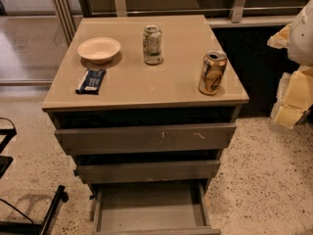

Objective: Place orange can into bottom drawer

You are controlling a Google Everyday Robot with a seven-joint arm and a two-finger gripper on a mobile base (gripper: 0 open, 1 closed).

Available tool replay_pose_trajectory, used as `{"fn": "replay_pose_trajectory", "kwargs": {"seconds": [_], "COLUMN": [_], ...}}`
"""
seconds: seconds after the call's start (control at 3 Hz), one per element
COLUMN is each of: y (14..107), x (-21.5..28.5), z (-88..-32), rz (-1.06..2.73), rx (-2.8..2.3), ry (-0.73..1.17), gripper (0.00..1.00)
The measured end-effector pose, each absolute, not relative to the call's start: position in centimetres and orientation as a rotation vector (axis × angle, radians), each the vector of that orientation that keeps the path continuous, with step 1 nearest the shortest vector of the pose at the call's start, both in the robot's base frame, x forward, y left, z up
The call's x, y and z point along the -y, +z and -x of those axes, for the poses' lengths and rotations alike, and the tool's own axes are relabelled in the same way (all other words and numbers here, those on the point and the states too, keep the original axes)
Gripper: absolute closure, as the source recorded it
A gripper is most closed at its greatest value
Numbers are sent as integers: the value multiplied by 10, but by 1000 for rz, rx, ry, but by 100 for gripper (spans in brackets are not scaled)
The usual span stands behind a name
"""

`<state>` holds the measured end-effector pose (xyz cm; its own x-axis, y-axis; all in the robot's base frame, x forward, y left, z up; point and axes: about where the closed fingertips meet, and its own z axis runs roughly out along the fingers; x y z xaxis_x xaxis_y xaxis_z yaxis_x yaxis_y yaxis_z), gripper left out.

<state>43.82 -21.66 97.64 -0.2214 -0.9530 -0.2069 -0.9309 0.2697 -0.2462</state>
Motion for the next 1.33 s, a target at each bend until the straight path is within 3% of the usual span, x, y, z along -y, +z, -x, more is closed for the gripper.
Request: {"fn": "replay_pose_trajectory", "kwargs": {"seconds": [0.67,1.33], "y": [976,972], "x": [220,225], "z": [-454,-523], "rz": [1689,1576], "rx": [-2208,-2108], "ry": [-39,106], "gripper": [0,0]}}
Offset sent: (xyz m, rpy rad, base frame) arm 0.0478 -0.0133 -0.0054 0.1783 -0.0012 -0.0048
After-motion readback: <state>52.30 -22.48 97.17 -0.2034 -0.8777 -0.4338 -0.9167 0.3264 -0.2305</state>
